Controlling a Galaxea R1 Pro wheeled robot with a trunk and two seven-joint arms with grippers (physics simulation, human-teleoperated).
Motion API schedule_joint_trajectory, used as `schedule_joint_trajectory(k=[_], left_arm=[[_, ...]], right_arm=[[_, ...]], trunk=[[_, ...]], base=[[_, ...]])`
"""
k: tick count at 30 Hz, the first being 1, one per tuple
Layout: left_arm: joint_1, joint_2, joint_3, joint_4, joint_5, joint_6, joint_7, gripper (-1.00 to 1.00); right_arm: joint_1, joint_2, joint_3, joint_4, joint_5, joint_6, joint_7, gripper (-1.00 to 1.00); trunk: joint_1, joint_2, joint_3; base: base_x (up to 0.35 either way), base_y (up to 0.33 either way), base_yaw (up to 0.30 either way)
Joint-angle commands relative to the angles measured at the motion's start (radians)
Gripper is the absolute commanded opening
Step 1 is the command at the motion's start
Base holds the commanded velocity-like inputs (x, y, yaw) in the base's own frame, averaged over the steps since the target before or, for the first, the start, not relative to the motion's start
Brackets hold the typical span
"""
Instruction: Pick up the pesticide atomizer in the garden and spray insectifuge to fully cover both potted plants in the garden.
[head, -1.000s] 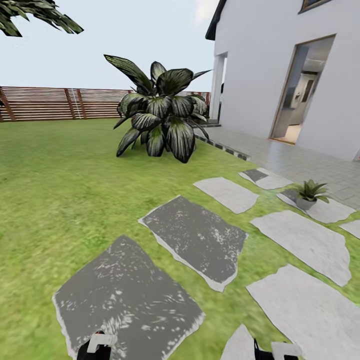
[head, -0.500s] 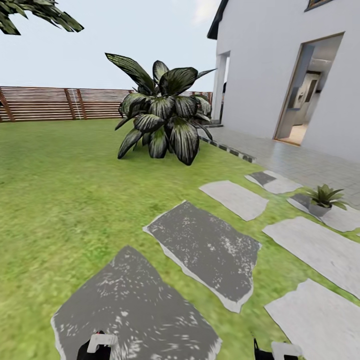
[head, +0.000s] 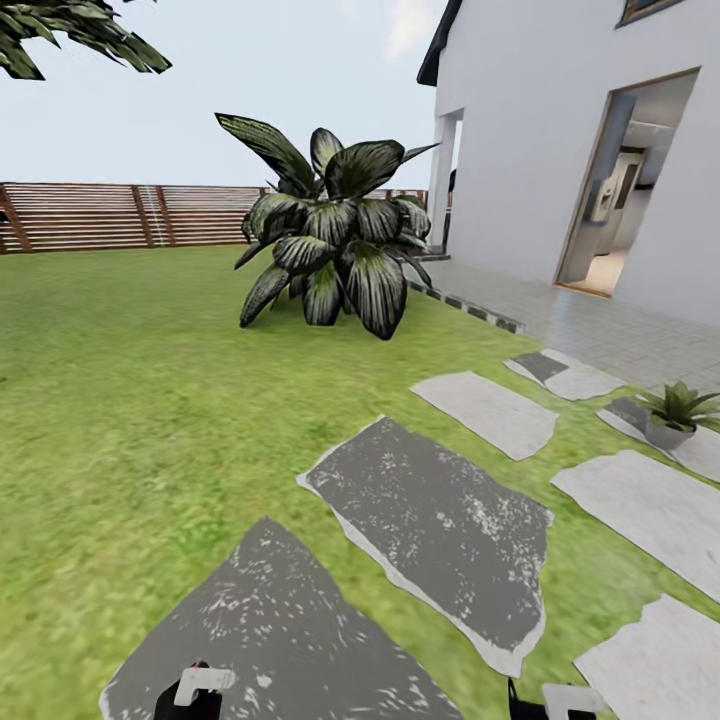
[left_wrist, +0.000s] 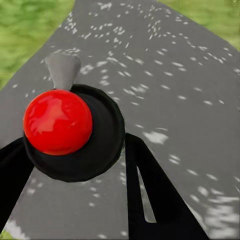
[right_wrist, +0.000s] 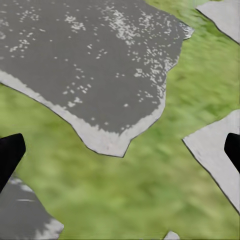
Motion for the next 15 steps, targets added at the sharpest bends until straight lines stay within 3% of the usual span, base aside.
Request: schedule_joint_trajectory(k=[1,6,15], left_arm=[[-0.001,0.0,0.004,0.001,-0.008,-0.002,-0.002,-1.0],[-0.001,0.0,0.004,0.001,-0.008,-0.002,-0.002,-1.0],[-0.001,0.0,0.004,0.001,-0.008,-0.002,-0.002,-1.0]], right_arm=[[-0.001,0.0,-0.003,0.001,0.011,-0.002,-0.003,1.0],[-0.001,0.0,-0.003,0.001,0.011,-0.002,-0.001,1.0],[-0.001,0.0,-0.003,0.001,0.011,-0.002,-0.001,1.0]], trunk=[[0.0,0.0,-0.001],[0.0,0.0,-0.001],[0.0,0.0,-0.001]], base=[[0.307,0.202,-0.028],[0.306,0.202,-0.099],[0.307,0.202,-0.23]])
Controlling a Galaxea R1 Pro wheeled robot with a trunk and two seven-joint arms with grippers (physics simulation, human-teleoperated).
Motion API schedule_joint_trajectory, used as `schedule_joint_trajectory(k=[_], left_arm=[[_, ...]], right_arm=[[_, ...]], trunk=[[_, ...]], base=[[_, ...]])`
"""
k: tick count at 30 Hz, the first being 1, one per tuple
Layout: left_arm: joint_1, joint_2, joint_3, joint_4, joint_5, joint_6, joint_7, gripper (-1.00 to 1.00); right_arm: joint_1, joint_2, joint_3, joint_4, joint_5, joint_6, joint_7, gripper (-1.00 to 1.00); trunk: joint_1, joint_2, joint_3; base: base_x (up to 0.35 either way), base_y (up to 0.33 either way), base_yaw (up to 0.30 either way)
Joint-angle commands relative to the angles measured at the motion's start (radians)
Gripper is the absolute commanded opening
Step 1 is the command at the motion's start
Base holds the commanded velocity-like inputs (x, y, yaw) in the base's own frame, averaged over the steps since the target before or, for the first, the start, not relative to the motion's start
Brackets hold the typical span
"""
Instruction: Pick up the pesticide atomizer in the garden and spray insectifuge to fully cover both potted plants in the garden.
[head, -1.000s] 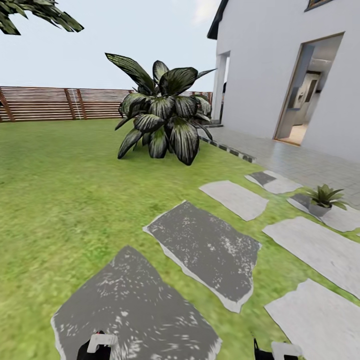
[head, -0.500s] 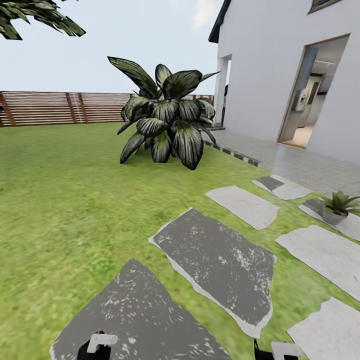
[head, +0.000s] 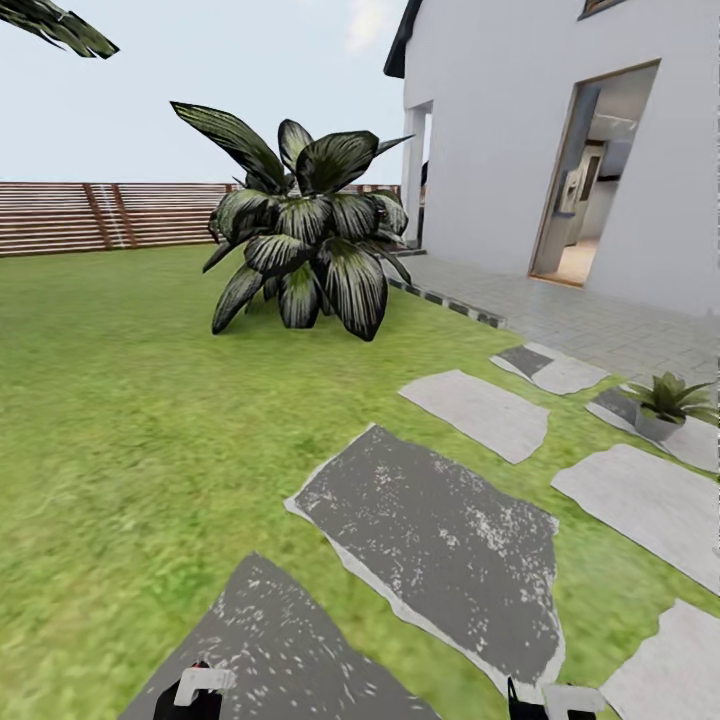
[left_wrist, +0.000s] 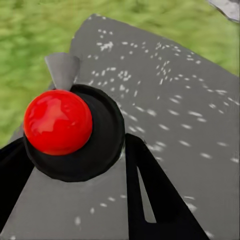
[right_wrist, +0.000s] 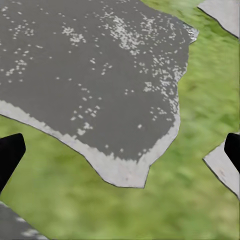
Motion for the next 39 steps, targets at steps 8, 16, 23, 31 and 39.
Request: schedule_joint_trajectory(k=[8,16,23,31,39], left_arm=[[0.0,0.0,0.005,0.0,-0.008,-0.004,-0.002,-1.0],[0.0,0.0,0.005,0.0,-0.008,-0.004,-0.002,-1.0],[0.0,0.0,0.005,0.0,-0.008,-0.004,-0.002,-1.0],[0.0,0.0,0.005,0.0,-0.008,-0.004,-0.002,-1.0],[0.0,0.0,0.005,0.0,-0.008,-0.004,-0.002,-1.0]], right_arm=[[-0.001,0.001,-0.004,0.001,0.011,-0.002,-0.004,1.0],[-0.001,0.001,-0.004,0.001,0.011,-0.002,-0.004,1.0],[-0.001,0.001,-0.004,0.001,0.011,-0.002,-0.004,1.0],[-0.001,0.001,-0.004,0.001,0.011,-0.002,-0.004,1.0],[-0.001,0.001,-0.004,0.001,0.011,-0.002,-0.004,1.0]], trunk=[[0.0,0.0,-0.001],[0.0,0.0,-0.001],[0.0,0.0,-0.001],[0.0,0.0,-0.001],[0.0,0.0,-0.001]], base=[[0.306,0.202,-0.255],[0.307,0.202,-0.255],[0.307,0.202,-0.256],[0.307,0.202,-0.256],[0.307,0.202,-0.256]])
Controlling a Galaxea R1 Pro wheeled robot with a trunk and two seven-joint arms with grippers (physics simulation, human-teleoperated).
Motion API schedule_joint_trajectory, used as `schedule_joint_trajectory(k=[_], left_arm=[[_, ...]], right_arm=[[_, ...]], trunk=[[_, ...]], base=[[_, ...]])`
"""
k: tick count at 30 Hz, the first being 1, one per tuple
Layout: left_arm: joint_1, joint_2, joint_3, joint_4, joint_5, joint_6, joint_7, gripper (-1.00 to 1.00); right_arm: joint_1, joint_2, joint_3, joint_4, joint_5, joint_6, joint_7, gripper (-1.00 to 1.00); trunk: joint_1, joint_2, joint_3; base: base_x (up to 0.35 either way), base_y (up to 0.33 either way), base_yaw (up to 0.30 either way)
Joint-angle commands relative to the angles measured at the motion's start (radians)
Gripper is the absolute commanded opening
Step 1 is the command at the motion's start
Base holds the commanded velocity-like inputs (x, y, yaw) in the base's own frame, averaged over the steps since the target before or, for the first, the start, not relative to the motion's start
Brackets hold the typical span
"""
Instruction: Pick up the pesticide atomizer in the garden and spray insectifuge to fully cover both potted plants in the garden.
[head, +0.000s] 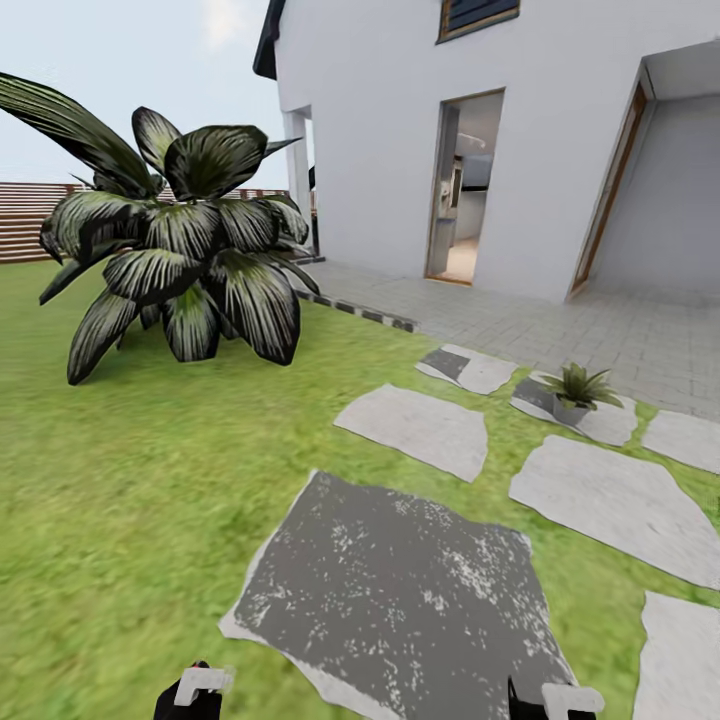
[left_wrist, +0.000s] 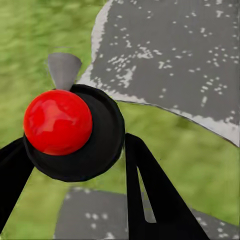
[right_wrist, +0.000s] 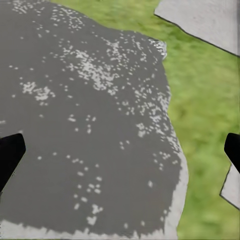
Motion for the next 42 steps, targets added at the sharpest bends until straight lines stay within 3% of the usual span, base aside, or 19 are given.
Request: schedule_joint_trajectory(k=[1,42], left_arm=[[0.0,0.0,0.004,0.0,-0.008,-0.003,-0.002,-1.0],[0.0,0.0,0.004,0.0,-0.008,-0.002,-0.002,-1.0]], right_arm=[[-0.001,0.0,-0.004,0.001,0.011,-0.002,-0.004,1.0],[-0.001,0.0,-0.004,0.003,0.011,-0.002,-0.004,1.0]], trunk=[[0.0,0.0,-0.001],[0.0,0.0,-0.001]], base=[[0.307,0.202,-0.256],[0.307,0.202,-0.256]])
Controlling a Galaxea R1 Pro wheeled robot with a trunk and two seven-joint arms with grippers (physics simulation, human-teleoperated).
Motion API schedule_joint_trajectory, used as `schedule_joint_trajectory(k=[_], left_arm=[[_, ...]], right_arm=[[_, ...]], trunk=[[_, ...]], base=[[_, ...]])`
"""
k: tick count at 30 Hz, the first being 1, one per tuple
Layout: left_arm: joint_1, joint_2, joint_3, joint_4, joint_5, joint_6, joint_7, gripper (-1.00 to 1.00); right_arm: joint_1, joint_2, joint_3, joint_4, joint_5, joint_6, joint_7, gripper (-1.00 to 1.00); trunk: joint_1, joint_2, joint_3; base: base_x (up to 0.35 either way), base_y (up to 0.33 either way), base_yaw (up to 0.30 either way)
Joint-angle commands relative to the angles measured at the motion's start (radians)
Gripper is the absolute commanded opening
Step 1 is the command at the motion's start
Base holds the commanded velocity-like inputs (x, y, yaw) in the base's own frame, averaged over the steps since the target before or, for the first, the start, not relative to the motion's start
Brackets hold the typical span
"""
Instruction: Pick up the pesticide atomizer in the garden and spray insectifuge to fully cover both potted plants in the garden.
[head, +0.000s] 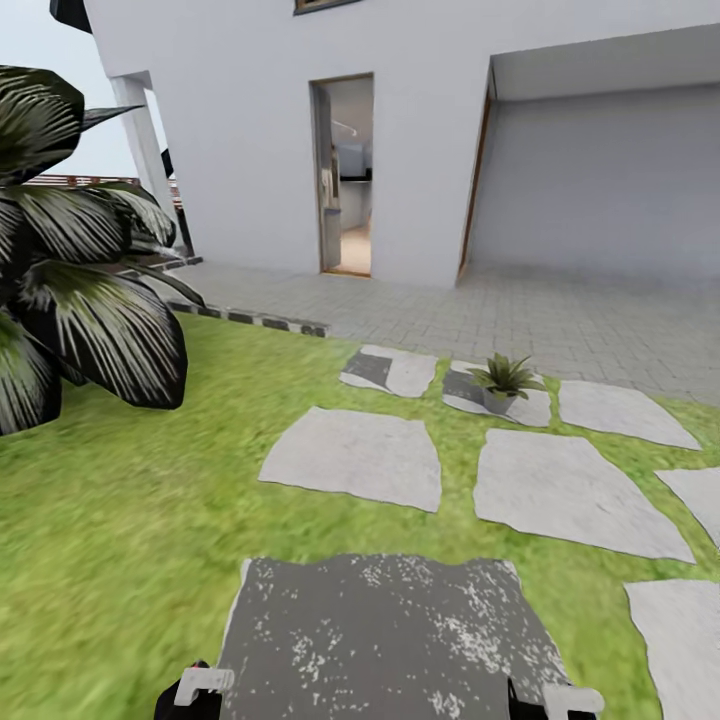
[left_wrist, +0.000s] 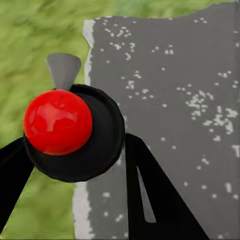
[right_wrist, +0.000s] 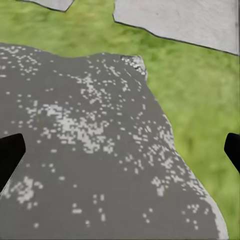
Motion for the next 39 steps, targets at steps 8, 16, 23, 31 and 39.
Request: schedule_joint_trajectory(k=[8,16,23,31,39], left_arm=[[0.0,0.0,0.004,0.0,-0.008,-0.004,-0.002,-1.0],[0.0,0.0,0.004,0.0,-0.008,-0.004,-0.002,-1.0],[0.0,0.0,0.004,0.0,-0.008,-0.004,-0.002,-1.0],[0.0,0.0,0.004,0.0,-0.008,-0.004,-0.002,-1.0],[0.0,0.0,0.004,0.0,-0.008,-0.003,-0.002,-1.0]], right_arm=[[-0.001,0.0,-0.004,0.001,0.011,-0.002,-0.004,1.0],[-0.001,0.001,-0.004,0.001,0.011,-0.002,-0.004,1.0],[-0.001,0.001,-0.004,0.001,0.011,-0.002,-0.004,1.0],[-0.001,0.001,-0.004,0.001,0.011,-0.002,-0.004,1.0],[-0.001,0.002,-0.004,0.001,0.011,-0.002,-0.004,1.0]], trunk=[[0.0,0.0,-0.001],[0.0,0.0,-0.001],[0.0,0.0,-0.001],[0.0,0.0,-0.001],[0.0,0.0,-0.001]], base=[[0.307,0.202,-0.256],[0.307,0.202,-0.259],[0.303,0.202,-0.262],[0.297,0.214,-0.263],[0.296,0.218,-0.263]])
